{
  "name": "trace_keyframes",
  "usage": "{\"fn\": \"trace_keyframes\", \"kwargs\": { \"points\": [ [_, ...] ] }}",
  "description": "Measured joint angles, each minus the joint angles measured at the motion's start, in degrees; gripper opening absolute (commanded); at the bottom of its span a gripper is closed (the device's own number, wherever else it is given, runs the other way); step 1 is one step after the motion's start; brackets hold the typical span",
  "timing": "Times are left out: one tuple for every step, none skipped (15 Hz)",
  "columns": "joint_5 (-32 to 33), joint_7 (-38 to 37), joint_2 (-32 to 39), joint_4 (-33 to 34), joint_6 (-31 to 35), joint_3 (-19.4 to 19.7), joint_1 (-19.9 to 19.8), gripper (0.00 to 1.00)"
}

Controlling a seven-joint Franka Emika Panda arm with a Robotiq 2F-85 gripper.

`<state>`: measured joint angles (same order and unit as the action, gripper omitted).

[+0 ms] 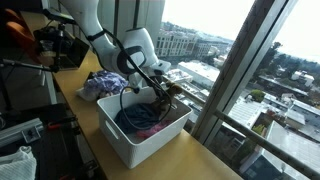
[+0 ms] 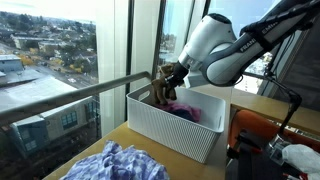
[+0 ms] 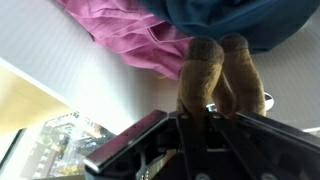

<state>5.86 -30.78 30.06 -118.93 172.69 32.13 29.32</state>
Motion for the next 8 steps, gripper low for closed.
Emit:
{"fn": "trace_keyframes", "kwargs": {
  "points": [
    [0.7,-0.7,-1.8,-2.1,0.6,2.4,2.8,0.02],
    [1.6,-1.5,-3.6,-4.1,1.0,5.0,5.8,0.02],
    [2.6,-2.5,-5.5,-6.2,1.4,8.0,9.2,0.02],
    [3.9,-3.7,-7.3,-8.1,1.8,11.4,13.1,0.02],
    [5.4,-5.1,-9.2,-9.9,2.0,15.0,17.3,0.02],
    [7.0,-6.5,-10.8,-11.4,2.0,18.6,21.7,0.02],
    [8.8,-8.1,-12.3,-12.7,2.1,22.1,26.1,0.02],
    [10.4,-9.7,-13.5,-13.6,2.1,25.2,30.3,0.02]
  ]
}}
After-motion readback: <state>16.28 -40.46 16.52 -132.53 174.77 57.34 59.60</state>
